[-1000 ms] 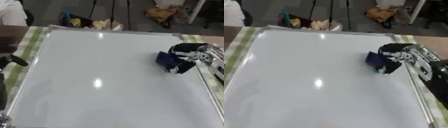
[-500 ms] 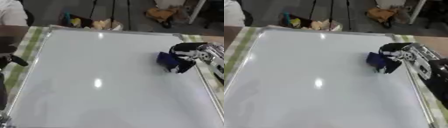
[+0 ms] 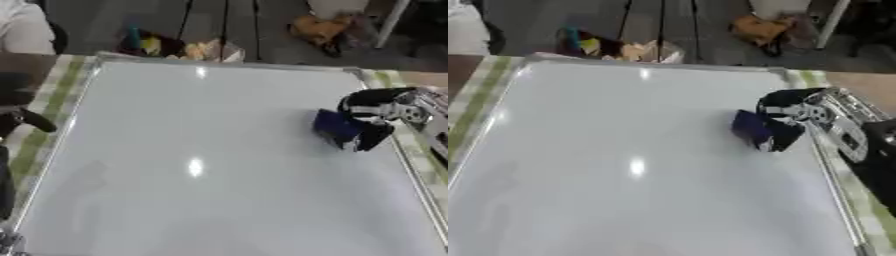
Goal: Wipe the whiteboard clean with a brush.
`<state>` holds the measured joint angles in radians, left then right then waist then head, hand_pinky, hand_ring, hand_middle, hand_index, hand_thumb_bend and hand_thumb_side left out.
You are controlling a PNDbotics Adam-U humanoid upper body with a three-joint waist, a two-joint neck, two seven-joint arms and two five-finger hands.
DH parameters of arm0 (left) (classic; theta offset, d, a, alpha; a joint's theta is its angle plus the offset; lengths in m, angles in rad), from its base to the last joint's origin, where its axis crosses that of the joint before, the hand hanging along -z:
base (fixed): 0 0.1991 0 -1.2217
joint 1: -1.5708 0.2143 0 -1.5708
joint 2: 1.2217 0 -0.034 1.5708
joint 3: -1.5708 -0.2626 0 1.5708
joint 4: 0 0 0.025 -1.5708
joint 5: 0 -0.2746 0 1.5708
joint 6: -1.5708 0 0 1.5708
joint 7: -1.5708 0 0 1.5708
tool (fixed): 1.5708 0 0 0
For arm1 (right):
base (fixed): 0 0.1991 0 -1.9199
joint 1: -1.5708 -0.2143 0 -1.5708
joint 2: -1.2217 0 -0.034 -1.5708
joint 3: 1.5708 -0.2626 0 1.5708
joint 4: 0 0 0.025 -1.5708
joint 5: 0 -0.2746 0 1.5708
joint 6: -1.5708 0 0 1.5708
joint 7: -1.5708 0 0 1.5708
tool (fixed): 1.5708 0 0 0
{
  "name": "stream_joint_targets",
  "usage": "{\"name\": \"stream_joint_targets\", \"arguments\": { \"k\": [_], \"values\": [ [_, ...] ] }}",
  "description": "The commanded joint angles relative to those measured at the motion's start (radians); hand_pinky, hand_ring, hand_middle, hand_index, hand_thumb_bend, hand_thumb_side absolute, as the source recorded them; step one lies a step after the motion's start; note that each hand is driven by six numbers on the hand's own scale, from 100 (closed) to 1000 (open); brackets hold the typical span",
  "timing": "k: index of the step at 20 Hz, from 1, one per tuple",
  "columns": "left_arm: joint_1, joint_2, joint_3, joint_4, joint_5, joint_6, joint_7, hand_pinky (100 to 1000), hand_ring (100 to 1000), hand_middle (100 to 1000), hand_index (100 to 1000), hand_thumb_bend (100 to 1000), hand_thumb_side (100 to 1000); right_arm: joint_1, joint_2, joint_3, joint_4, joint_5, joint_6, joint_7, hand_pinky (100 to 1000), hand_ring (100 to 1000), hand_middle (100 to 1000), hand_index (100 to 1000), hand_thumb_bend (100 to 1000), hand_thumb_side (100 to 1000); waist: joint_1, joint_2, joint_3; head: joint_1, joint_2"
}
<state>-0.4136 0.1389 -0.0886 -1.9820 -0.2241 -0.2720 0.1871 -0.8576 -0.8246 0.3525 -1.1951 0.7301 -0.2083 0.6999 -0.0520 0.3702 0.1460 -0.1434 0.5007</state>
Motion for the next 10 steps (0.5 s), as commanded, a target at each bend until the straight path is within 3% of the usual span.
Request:
{"name": "stream_joint_targets", "arguments": {
  "k": [1,10],
  "values": [
    [-0.011,-0.002,-0.007,-0.018,0.006,-0.001,-0.003,427,793,684,641,100,919,0.011,-0.034,0.010,-0.037,-0.032,0.003,0.007,724,726,485,100,100,371,0.003,-0.021,-0.004,0.001,0.005],
    [-0.011,-0.004,-0.008,-0.018,0.006,-0.001,-0.004,426,795,683,641,100,920,0.037,-0.042,0.026,-0.089,-0.057,0.008,-0.002,719,724,477,100,100,391,0.006,-0.022,-0.007,-0.003,0.001]
  ]
}}
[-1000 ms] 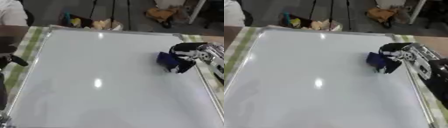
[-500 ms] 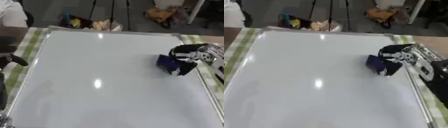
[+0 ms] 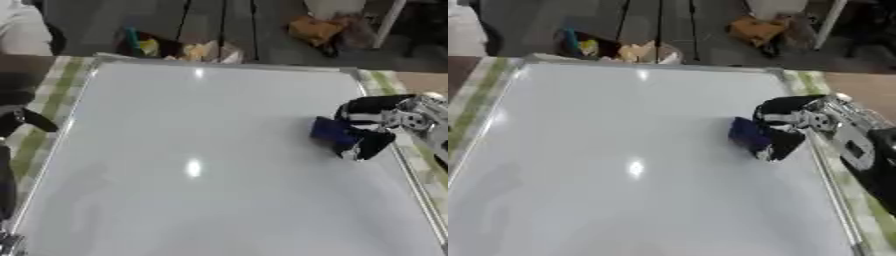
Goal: Wipe the whiteboard clean with a brush.
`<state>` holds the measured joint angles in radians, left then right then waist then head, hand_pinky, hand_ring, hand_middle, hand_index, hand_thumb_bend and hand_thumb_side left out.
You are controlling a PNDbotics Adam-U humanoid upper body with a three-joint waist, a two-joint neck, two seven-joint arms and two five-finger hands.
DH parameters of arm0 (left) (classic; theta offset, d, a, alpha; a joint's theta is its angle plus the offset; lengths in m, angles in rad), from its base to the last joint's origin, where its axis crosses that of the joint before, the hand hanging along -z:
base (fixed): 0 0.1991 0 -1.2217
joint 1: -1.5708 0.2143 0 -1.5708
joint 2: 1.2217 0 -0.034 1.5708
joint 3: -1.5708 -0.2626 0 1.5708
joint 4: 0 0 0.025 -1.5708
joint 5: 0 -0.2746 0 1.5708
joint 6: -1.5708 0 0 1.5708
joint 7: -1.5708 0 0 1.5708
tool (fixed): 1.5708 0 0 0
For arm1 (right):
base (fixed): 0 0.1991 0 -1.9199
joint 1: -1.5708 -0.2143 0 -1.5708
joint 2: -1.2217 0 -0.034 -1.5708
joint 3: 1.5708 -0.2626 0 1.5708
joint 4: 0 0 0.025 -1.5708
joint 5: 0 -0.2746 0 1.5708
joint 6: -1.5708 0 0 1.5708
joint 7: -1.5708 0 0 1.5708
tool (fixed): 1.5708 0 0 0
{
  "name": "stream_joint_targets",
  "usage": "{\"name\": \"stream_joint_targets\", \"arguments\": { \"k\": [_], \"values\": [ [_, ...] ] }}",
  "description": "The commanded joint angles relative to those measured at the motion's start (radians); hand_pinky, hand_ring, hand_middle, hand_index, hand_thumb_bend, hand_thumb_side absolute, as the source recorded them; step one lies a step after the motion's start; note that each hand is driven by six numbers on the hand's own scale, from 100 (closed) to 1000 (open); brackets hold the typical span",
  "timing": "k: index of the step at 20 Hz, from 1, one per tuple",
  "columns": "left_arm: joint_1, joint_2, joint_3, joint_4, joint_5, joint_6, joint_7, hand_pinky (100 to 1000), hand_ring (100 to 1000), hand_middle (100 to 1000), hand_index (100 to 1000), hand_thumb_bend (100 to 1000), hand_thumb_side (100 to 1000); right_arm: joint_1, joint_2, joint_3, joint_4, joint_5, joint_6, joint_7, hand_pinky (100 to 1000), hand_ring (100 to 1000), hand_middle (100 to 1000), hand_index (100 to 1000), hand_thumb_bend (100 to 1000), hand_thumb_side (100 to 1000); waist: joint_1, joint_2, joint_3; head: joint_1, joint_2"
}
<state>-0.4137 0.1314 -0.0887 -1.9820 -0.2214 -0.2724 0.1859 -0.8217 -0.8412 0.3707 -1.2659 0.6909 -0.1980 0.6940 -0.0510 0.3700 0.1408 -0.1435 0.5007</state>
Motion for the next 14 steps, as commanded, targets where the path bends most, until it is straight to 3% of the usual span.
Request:
{"name": "stream_joint_targets", "arguments": {
  "k": [1,14],
  "values": [
    [-0.011,0.003,-0.008,-0.018,0.004,-0.001,-0.003,426,796,683,641,100,920,0.003,-0.025,0.010,-0.021,-0.021,-0.004,0.006,718,724,477,100,100,394,0.005,-0.021,-0.002,-0.003,0.001],
    [-0.011,0.002,-0.008,-0.018,0.003,0.000,-0.004,425,798,684,640,100,920,0.004,-0.023,-0.003,-0.003,-0.018,0.017,-0.004,717,734,512,100,100,433,0.006,-0.020,-0.003,-0.005,-0.004]
  ]
}}
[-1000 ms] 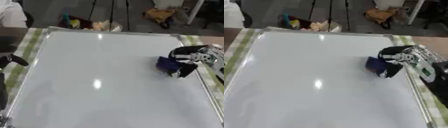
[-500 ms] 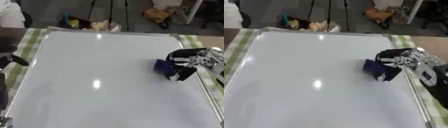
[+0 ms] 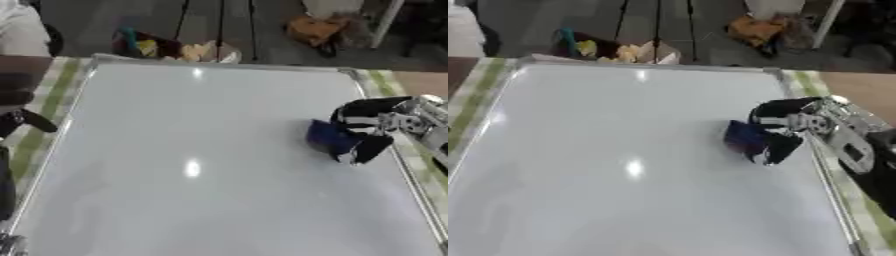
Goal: Wipe the whiteboard clean with a brush.
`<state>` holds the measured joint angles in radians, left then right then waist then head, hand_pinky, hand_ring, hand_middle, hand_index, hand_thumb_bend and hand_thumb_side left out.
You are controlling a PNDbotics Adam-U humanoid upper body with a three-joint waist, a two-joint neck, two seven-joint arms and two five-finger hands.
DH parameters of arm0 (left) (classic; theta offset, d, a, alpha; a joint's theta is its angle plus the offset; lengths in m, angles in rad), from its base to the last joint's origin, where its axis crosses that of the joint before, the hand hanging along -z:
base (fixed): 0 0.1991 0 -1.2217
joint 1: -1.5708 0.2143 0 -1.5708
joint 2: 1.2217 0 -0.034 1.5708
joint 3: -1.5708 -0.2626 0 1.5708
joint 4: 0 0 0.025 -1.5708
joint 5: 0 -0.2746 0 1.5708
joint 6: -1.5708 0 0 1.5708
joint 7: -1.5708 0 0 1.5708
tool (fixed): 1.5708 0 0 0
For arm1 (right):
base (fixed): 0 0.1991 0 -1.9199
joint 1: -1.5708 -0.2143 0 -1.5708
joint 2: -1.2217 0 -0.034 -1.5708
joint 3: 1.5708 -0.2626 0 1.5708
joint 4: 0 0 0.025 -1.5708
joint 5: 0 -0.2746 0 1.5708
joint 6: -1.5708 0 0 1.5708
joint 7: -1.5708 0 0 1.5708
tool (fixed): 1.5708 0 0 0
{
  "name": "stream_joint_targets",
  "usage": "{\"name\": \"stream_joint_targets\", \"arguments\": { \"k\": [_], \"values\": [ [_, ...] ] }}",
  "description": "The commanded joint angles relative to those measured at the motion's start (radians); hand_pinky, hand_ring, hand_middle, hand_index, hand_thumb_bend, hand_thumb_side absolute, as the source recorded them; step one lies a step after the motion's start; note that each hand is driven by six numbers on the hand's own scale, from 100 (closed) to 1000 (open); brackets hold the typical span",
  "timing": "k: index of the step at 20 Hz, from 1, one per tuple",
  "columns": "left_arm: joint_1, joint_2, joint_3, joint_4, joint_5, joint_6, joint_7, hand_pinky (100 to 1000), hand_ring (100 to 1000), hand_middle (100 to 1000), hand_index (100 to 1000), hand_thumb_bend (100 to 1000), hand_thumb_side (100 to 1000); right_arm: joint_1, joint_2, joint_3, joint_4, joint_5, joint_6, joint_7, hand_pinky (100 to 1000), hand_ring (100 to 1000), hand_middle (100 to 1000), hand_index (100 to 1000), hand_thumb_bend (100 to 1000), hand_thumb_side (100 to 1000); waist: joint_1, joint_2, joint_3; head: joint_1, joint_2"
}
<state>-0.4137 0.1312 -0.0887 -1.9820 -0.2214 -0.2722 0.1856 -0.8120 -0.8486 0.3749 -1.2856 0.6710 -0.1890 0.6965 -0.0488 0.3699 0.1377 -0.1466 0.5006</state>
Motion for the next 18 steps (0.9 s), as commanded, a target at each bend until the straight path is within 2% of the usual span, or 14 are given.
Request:
{"name": "stream_joint_targets", "arguments": {
  "k": [1,11,18],
  "values": [
    [-0.011,0.002,-0.008,-0.018,0.004,0.000,-0.004,425,797,683,640,100,919,-0.006,-0.015,-0.009,0.017,0.003,0.009,-0.012,721,739,524,100,100,445,0.004,-0.020,-0.001,-0.002,-0.004],
    [-0.011,0.003,-0.009,-0.018,0.005,0.000,-0.006,424,798,683,640,100,919,-0.008,-0.014,-0.021,0.032,0.038,0.012,-0.034,737,768,578,100,100,514,0.007,-0.023,-0.002,-0.002,-0.006],
    [-0.010,0.002,-0.009,-0.018,0.005,0.001,-0.008,424,799,683,640,100,921,-0.013,-0.009,-0.029,0.054,0.052,0.007,-0.043,738,767,576,100,100,501,0.008,-0.022,-0.002,-0.003,-0.007]
  ]
}}
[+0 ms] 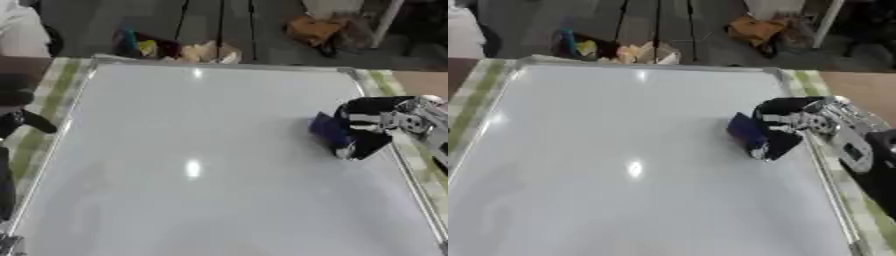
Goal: Wipe the whiteboard clean with a brush.
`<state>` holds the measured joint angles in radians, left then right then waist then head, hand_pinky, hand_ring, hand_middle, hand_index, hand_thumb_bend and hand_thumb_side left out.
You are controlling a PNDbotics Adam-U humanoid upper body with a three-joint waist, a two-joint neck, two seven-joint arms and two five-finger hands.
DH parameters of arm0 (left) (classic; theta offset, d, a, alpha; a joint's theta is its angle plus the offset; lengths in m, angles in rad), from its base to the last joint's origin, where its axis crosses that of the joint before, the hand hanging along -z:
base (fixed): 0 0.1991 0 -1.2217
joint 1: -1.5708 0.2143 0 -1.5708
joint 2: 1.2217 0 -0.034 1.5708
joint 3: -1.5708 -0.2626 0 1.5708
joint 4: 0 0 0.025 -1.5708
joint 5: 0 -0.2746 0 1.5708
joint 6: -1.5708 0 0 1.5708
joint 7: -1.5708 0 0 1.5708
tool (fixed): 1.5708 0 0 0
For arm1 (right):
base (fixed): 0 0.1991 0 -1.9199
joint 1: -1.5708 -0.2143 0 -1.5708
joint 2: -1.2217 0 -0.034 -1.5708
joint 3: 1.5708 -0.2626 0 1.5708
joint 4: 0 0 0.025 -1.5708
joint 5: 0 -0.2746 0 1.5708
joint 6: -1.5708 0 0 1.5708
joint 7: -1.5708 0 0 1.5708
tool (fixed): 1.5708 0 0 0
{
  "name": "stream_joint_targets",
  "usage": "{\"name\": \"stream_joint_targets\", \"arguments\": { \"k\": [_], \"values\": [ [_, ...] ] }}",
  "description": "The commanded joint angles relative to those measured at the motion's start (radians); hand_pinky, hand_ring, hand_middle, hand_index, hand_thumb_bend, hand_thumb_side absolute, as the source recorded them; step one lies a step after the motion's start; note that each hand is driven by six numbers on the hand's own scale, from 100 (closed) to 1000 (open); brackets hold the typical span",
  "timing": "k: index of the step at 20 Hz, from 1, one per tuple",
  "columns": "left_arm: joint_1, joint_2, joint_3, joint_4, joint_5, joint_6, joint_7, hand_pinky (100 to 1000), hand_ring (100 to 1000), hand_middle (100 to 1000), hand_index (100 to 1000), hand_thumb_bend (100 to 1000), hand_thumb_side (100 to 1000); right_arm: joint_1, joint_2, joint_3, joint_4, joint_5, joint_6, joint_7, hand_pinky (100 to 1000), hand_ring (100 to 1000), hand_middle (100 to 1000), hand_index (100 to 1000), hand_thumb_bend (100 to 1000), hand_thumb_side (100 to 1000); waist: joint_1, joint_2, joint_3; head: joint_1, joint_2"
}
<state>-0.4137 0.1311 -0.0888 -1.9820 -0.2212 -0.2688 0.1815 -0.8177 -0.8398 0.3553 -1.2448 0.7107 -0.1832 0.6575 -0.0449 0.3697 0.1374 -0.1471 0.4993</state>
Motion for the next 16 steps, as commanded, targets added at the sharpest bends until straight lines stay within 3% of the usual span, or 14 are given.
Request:
{"name": "stream_joint_targets", "arguments": {
  "k": [1,8,13,16],
  "values": [
    [-0.010,0.002,-0.009,-0.018,0.005,-0.002,-0.004,423,799,683,640,100,921,-0.008,-0.017,-0.011,0.016,0.014,0.000,-0.005,737,766,578,100,100,499,0.004,-0.021,-0.002,-0.002,-0.006],
    [-0.010,0.003,-0.010,-0.018,0.005,-0.002,-0.006,424,799,682,640,100,920,-0.015,-0.012,-0.018,0.032,0.022,0.000,-0.017,736,772,651,100,100,500,0.004,-0.022,-0.001,-0.002,-0.007],
    [-0.010,0.002,-0.011,-0.018,0.006,-0.001,-0.008,424,800,683,640,100,921,-0.021,-0.010,-0.019,0.032,0.022,-0.006,-0.021,736,770,629,100,100,497,0.002,-0.024,-0.004,0.000,-0.005],
    [-0.010,0.002,-0.011,-0.018,0.006,-0.001,-0.008,424,800,683,640,100,920,-0.021,-0.011,-0.013,0.023,0.022,-0.011,-0.017,738,775,661,100,100,495,0.002,-0.024,-0.004,-0.001,-0.003]
  ]
}}
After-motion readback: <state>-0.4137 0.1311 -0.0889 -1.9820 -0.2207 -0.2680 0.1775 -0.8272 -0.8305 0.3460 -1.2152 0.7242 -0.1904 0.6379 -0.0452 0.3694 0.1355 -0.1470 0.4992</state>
